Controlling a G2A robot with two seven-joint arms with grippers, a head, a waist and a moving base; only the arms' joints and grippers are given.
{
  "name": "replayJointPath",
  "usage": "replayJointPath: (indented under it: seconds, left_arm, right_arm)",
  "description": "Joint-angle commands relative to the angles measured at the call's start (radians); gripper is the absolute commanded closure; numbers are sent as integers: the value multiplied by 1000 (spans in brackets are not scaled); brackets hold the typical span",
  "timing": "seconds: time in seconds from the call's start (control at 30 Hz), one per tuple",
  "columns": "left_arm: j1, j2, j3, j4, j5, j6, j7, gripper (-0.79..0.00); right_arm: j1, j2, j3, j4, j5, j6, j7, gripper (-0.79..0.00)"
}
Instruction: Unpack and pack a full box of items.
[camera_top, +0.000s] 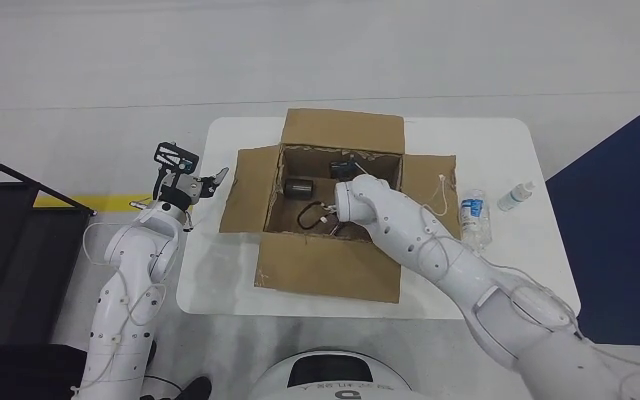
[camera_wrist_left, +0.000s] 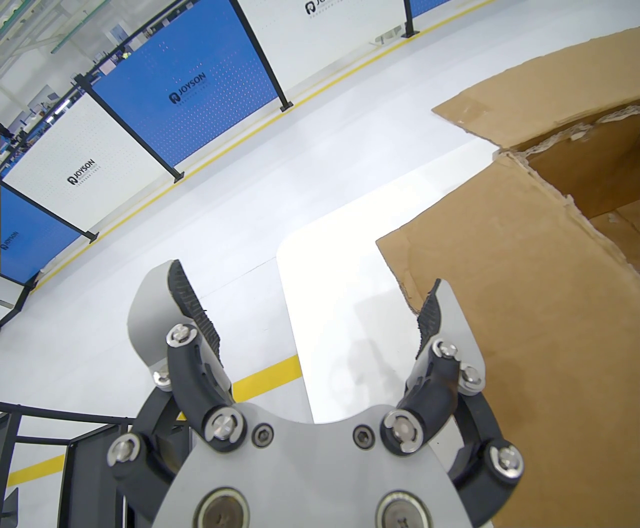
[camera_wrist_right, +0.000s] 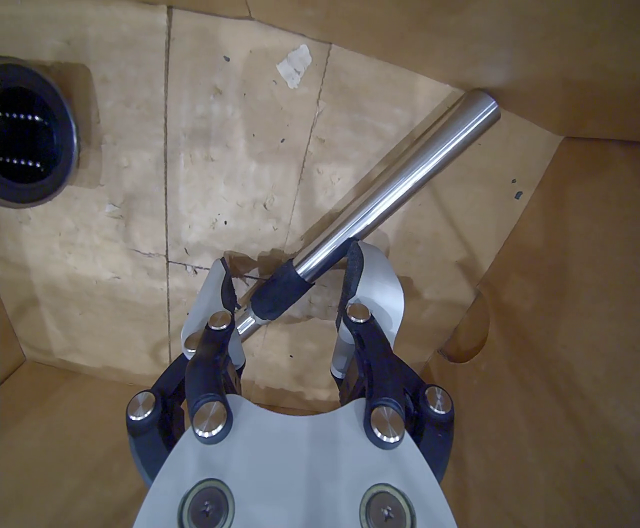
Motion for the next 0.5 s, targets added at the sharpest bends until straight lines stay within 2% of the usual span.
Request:
replayJointPath:
  seconds: [0.0, 0.1, 0.13, 0.33, 0.47]
  left_arm:
    - [0, 0, 0, 0, 0, 0, 0, -785]
    - [0, 0, 0, 0, 0, 0, 0, -785]
    - [0, 0, 0, 0, 0, 0, 0, -785]
    - [0, 0, 0, 0, 0, 0, 0, -785]
    - [0, 0, 0, 0, 0, 0, 0, -785]
  right_arm:
    - [6, -9, -4, 29, 2, 8, -8, -317]
    - [13, -22, -16, 60, 6, 17, -17, -154]
    - [16, -27, -21, 70, 6, 16, -16, -18]
    - [21, -44, -33, 86, 1, 33, -33, 0]
    - [8, -40, -21, 60, -10, 52, -52, 0]
